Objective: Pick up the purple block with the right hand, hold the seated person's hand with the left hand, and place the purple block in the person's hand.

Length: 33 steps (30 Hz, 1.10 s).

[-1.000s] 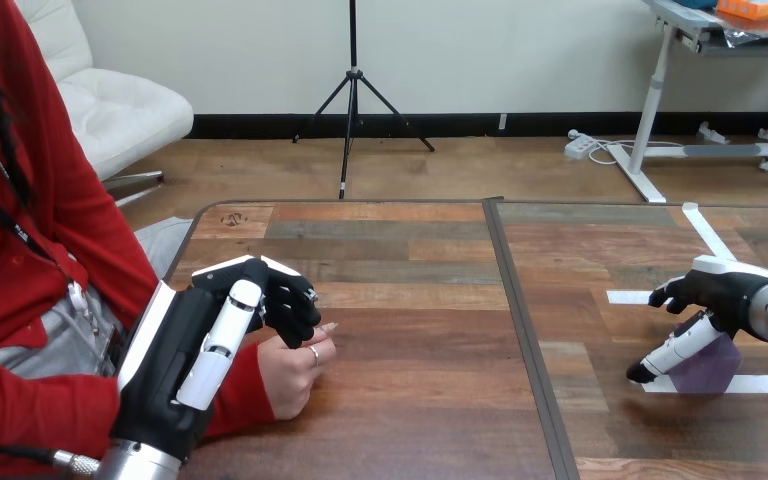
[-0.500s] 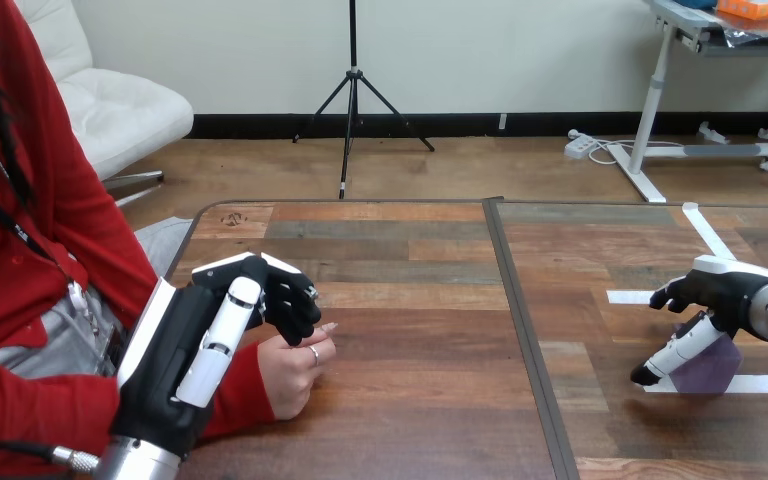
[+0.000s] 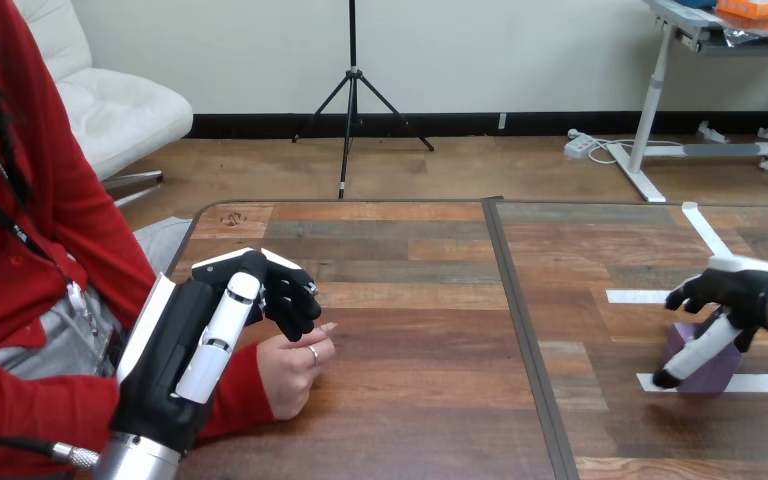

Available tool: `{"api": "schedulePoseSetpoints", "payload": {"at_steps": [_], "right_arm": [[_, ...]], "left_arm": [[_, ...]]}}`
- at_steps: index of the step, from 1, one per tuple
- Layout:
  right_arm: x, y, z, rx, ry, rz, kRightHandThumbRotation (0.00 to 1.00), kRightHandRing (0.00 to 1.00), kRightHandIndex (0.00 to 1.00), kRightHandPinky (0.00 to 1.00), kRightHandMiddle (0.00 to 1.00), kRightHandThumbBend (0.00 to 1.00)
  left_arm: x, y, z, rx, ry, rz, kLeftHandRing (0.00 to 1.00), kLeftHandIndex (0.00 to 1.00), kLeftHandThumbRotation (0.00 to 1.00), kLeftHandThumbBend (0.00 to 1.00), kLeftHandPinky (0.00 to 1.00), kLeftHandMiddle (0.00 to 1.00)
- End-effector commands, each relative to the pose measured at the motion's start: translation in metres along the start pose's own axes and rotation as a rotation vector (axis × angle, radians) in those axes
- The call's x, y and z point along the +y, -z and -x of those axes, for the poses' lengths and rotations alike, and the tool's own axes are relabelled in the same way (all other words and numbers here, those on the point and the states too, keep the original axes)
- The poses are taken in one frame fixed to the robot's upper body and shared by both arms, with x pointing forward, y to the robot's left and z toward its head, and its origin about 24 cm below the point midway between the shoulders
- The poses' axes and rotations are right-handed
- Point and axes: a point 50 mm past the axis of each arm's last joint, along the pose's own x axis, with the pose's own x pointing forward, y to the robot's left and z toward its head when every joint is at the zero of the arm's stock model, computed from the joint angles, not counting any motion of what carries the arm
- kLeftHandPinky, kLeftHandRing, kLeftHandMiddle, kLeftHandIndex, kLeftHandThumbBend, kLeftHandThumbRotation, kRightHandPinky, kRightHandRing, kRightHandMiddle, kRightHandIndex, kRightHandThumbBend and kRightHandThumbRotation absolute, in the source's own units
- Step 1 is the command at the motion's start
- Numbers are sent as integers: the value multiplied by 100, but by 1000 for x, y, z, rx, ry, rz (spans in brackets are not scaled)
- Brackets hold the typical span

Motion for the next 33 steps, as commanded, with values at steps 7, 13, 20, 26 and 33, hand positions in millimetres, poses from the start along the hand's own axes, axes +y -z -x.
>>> {"api": "schedulePoseSetpoints", "payload": {"at_steps": [7,13,20,26,33], "right_arm": [[-55,-11,22,-57,152,69,22,60,84,40,68,100],[-58,-10,25,-50,145,58,20,66,83,54,71,100],[-61,-9,27,-47,133,48,19,82,84,69,84,100],[-63,-8,29,-45,136,77,17,87,84,73,88,100],[-62,-9,28,-29,128,83,14,86,84,75,88,100]], "left_arm": [[5,-14,-17,-86,11,-42,43,46,100,20,38,46],[5,-13,-18,-87,15,-38,43,46,100,20,38,46],[5,-14,-18,-88,10,-38,43,46,100,19,38,46],[5,-14,-18,-88,12,-33,43,46,100,19,38,46],[5,-14,-19,-88,12,-28,43,46,100,18,38,46]]}}
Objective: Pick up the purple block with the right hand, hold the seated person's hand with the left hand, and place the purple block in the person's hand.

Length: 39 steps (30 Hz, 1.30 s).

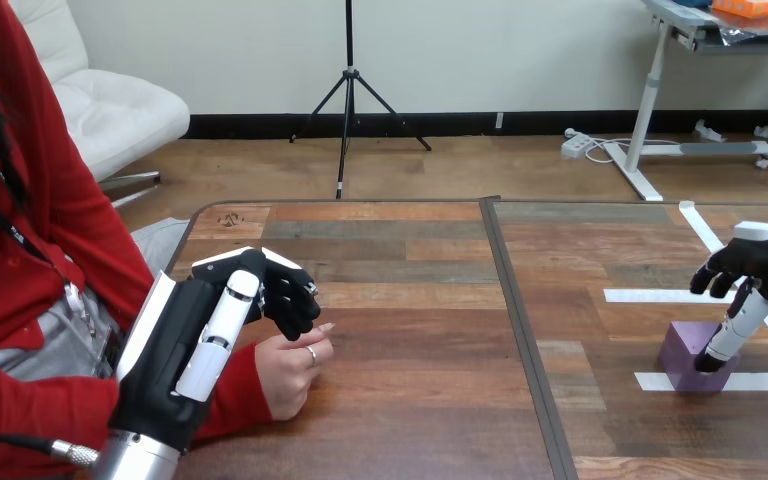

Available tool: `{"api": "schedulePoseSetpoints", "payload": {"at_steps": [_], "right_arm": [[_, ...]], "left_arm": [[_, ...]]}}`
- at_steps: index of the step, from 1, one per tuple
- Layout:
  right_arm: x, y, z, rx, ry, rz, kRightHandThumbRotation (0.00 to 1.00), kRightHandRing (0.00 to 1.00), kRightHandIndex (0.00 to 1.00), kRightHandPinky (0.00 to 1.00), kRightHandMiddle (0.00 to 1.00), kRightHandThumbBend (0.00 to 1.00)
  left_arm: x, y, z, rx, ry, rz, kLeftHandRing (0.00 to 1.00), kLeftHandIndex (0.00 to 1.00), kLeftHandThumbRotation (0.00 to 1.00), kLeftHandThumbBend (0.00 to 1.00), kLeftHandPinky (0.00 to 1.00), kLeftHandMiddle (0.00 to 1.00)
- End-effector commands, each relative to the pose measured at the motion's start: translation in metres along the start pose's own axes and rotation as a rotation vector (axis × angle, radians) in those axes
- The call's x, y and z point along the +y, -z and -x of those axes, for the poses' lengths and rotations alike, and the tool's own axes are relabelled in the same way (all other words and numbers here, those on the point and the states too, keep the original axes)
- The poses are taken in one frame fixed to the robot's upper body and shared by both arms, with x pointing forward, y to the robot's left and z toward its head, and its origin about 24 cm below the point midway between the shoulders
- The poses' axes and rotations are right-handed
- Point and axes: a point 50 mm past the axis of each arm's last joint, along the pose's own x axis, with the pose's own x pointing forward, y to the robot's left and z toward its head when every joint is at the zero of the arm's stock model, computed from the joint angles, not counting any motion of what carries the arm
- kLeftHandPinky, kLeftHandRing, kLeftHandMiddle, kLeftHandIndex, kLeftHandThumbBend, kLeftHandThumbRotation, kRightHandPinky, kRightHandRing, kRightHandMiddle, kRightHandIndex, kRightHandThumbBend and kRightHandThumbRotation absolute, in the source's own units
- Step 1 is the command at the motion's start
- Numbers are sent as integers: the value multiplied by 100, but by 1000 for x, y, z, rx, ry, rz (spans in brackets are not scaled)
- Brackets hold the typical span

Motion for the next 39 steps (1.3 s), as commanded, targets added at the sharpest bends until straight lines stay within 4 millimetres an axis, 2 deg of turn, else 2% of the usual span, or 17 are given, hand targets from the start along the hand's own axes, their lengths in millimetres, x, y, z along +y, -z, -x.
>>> {"api": "schedulePoseSetpoints", "payload": {"at_steps": [1,4,18,26,39], "right_arm": [[-35,-13,12,-41,112,42,13,86,84,76,88,100],[-31,-14,10,-44,111,68,12,80,80,73,83,100],[-17,-17,2,-38,62,16,9,79,84,66,84,100],[-12,-21,-2,-32,45,42,9,86,87,72,90,100],[-3,-24,-5,-68,38,84,10,79,86,66,86,100]], "left_arm": [[4,-13,-18,-86,8,-14,43,46,100,19,38,46],[4,-13,-17,-84,9,-16,43,45,100,19,38,46],[6,-13,-16,-87,5,-26,43,46,100,20,38,46],[7,-13,-15,-87,5,-30,43,46,100,21,38,46],[7,-13,-15,-90,5,-27,43,46,100,21,38,46]]}}
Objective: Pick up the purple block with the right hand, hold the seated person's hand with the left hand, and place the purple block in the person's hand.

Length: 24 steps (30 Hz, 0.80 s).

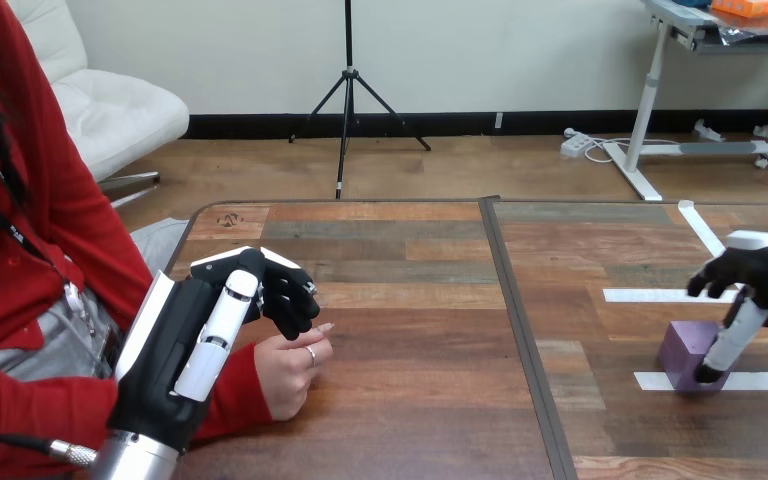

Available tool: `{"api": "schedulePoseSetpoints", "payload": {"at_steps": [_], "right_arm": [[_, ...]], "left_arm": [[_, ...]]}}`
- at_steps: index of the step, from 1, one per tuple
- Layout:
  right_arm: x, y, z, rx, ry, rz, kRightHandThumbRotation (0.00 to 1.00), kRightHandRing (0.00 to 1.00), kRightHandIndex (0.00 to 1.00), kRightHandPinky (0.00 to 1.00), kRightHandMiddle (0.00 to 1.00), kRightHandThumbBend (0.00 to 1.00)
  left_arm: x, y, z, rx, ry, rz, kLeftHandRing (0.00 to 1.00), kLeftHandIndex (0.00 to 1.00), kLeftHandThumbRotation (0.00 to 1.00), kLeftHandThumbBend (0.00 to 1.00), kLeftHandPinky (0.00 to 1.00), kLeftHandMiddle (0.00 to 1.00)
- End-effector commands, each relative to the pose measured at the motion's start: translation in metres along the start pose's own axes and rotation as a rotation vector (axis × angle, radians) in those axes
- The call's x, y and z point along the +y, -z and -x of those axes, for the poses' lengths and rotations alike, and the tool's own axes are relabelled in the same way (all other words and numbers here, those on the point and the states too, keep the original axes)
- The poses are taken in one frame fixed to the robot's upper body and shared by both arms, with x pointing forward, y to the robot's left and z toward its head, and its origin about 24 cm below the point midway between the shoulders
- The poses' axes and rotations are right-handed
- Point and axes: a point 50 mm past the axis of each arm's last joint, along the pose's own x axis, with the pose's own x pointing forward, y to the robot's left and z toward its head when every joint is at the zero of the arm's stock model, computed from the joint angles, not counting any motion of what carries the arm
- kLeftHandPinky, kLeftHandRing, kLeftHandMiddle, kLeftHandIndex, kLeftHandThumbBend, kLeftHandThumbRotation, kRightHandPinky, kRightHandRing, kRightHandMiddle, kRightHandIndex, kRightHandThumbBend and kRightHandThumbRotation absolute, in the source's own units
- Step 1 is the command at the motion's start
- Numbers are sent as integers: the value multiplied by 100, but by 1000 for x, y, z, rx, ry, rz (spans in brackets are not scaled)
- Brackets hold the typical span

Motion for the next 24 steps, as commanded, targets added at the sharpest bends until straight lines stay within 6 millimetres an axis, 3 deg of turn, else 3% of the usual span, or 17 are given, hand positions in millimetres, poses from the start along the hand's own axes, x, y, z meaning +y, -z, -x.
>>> {"api": "schedulePoseSetpoints", "payload": {"at_steps": [1,24], "right_arm": [[-14,-17,0,-59,55,24,10,79,86,66,86,100],[-2,-19,-5,-57,23,-1,9,83,84,70,87,100]], "left_arm": [[6,-13,-15,-89,6,-26,43,46,100,21,38,46],[7,-14,-14,-90,-3,-31,43,46,100,19,38,46]]}}
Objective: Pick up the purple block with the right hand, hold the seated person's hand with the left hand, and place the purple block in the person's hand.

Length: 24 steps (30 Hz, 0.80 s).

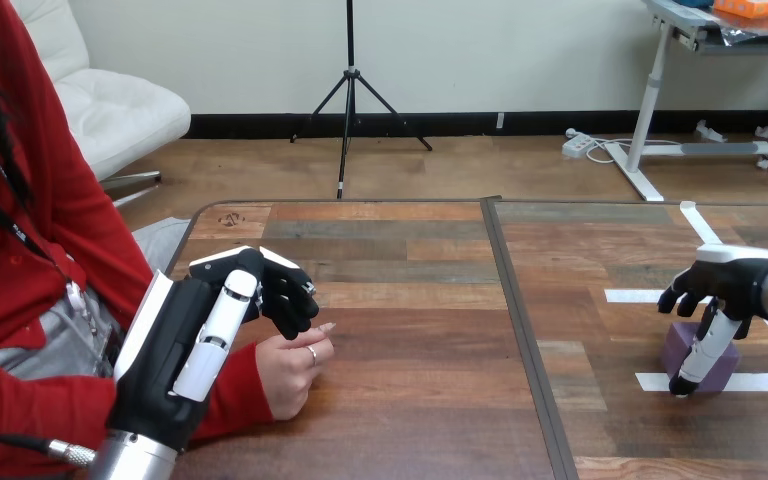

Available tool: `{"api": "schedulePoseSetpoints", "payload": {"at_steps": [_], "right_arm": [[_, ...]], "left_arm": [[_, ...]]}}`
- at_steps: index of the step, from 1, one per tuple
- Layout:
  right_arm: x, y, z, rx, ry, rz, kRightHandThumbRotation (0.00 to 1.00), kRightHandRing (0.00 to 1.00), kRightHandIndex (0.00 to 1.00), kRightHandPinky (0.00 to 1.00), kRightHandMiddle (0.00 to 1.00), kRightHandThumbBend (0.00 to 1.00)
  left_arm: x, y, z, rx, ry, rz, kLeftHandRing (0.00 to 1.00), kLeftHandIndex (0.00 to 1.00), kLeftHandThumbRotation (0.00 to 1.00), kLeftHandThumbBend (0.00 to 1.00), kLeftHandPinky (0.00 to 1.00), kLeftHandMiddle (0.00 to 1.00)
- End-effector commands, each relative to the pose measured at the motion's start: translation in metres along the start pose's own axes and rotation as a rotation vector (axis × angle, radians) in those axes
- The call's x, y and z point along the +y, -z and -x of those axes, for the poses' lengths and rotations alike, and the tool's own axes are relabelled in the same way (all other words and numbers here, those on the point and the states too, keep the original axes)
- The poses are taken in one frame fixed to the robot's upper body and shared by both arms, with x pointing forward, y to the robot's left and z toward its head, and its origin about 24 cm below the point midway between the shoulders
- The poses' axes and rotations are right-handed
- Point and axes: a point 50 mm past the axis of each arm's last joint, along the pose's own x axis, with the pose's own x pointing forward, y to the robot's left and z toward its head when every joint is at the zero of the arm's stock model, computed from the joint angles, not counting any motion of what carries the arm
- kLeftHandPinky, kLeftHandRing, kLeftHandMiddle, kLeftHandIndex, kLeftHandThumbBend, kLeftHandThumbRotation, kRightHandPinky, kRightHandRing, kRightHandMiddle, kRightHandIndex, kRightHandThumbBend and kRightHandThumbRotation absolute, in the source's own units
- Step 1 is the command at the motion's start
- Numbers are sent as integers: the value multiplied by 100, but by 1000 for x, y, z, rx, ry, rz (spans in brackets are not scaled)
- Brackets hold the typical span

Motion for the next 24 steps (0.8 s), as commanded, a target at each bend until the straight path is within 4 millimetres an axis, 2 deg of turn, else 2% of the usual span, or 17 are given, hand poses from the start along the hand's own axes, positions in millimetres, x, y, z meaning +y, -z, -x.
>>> {"api": "schedulePoseSetpoints", "payload": {"at_steps": [1,10,24], "right_arm": [[-14,-7,2,-23,58,1,9,82,84,70,88,100],[-6,-8,0,-42,61,19,9,77,84,65,86,100],[1,-10,-4,-21,29,17,8,80,83,67,87,100]], "left_arm": [[6,-13,-14,-85,-2,-26,43,46,100,19,38,46],[5,-13,-14,-84,1,-21,43,46,100,20,38,46],[6,-13,-14,-89,1,-30,43,46,100,19,38,46]]}}
